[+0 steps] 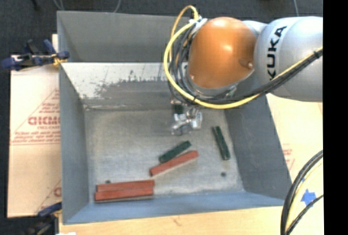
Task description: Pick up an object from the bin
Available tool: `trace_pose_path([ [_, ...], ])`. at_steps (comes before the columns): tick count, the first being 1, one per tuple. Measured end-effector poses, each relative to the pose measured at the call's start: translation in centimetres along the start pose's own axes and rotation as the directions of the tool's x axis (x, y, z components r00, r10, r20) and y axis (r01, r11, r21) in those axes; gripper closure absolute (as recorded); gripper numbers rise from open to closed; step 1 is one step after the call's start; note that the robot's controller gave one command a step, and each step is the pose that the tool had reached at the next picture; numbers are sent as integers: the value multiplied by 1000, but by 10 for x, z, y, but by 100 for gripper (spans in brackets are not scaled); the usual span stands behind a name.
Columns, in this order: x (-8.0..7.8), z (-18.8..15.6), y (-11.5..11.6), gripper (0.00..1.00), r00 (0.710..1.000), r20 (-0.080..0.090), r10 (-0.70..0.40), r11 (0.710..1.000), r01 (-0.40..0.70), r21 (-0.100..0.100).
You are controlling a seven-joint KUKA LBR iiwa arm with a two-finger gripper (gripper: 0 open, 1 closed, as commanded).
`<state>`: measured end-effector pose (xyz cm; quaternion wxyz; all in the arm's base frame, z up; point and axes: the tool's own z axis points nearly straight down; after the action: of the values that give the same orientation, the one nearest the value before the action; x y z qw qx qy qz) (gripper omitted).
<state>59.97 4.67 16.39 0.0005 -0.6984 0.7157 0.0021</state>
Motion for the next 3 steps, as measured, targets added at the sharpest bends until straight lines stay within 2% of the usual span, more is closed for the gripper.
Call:
trace_pose_path([
  [1,40,20,-29,100,1000,-2,0,1000,0,6],
  [2,38,19,-28,0,1000,0,1,1000,-1,4],
  [3,38,91,-50,0,939,-4,-345,939,345,11],
])
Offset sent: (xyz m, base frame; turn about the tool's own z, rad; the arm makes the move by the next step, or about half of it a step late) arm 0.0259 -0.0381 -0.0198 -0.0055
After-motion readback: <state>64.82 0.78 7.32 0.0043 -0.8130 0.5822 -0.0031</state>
